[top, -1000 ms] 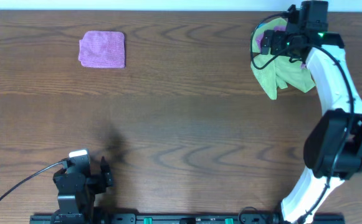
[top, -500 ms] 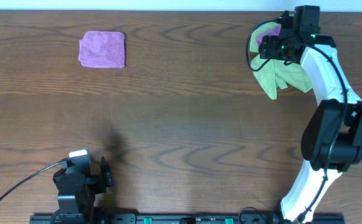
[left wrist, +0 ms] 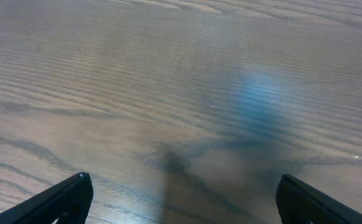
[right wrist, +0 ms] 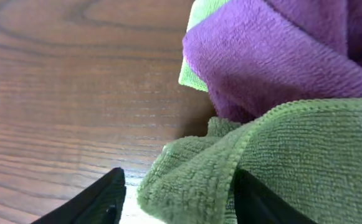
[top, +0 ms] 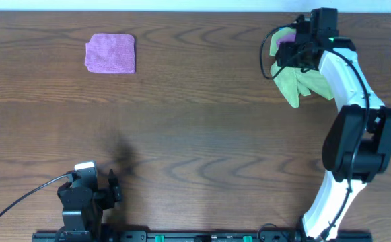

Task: Fold the cloth
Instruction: 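Reach the right gripper to the cloth pile and grasp the green cloth, then pull the green cloth left off the pile and lay it flat, then reach the left gripper to the green cloth's near-left corner and grasp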

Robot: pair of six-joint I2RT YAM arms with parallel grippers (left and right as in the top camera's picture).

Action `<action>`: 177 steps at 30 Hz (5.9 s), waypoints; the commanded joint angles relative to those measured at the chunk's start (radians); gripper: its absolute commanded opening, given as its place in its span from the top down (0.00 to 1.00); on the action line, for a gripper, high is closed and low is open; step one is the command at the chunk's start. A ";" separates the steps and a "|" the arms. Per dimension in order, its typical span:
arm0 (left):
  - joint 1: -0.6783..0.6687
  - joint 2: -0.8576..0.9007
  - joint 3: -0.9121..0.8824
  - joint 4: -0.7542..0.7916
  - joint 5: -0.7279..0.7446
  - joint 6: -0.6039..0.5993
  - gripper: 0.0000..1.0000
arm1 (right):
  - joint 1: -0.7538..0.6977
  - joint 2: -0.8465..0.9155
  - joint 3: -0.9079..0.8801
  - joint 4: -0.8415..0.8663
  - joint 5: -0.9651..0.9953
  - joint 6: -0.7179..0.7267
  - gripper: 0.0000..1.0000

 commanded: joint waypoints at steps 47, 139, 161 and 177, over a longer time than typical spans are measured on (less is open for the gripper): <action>-0.002 -0.006 -0.038 -0.042 -0.025 0.021 0.05 | 0.395 -0.617 -0.011 -0.631 -0.206 -0.217 0.99; -0.026 1.025 0.363 0.281 0.776 -0.904 0.05 | 0.106 -0.270 -0.089 -0.570 -0.501 -0.348 0.16; -0.027 1.015 -0.108 0.789 0.815 -1.287 0.02 | 0.106 -0.270 -0.089 -0.567 -0.501 -0.347 0.16; -0.276 1.017 -0.187 0.961 0.571 -1.419 0.10 | 0.106 -0.270 -0.089 -0.574 -0.505 -0.336 0.17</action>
